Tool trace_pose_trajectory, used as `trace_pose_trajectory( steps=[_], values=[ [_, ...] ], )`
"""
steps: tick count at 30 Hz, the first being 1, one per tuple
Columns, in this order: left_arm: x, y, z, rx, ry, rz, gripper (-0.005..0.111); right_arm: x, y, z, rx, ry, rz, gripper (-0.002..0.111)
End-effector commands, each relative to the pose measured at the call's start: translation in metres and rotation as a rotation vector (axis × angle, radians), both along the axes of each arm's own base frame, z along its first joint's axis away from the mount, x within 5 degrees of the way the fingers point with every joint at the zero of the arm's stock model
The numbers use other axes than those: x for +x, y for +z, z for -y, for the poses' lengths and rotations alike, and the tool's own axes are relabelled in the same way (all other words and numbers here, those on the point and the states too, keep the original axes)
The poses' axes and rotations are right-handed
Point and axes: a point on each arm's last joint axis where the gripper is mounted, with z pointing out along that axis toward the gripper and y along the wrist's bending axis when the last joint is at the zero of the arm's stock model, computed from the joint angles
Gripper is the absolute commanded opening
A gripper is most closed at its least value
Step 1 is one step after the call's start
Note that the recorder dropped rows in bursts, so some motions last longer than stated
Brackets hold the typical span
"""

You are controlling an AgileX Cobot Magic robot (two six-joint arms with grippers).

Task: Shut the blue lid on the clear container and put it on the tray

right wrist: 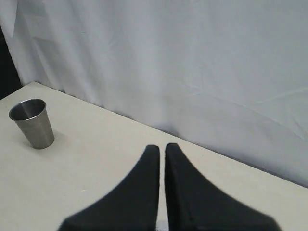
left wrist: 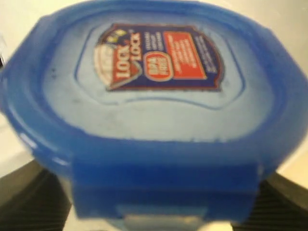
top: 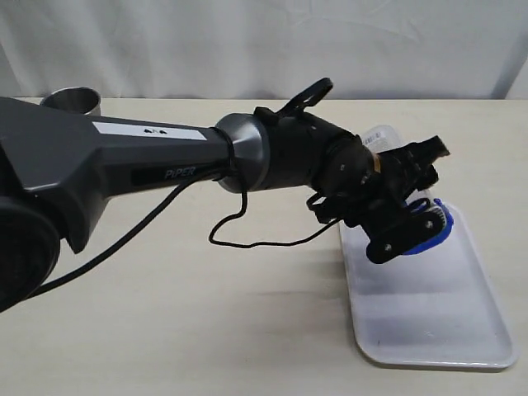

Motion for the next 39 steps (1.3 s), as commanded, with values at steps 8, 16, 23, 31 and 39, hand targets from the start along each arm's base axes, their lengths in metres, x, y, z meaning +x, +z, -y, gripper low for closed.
trace_pose_trajectory(
  steps=[8,16,23,31,39],
  values=[
    [0.008,0.021,0.003,0.142,-0.193,0.379,0.000,-0.002,0.001,0.001,-0.014,0.005,0.003,0.004],
    [0.009,0.022,0.004,0.084,-0.147,0.347,0.000,-0.003,0.000,-0.001,-0.014,0.028,-0.010,0.004],
    [0.010,0.023,0.003,0.154,-0.203,0.418,0.000,-0.003,0.000,-0.001,-0.016,0.027,-0.011,0.004],
    [0.010,0.027,0.006,0.144,-0.234,0.481,0.000,-0.003,0.000,-0.001,-0.020,0.027,-0.012,0.004],
    [0.009,0.022,0.004,-0.005,-0.040,0.258,0.000,-0.003,-0.001,-0.001,-0.027,0.026,-0.014,0.004]
  ],
)
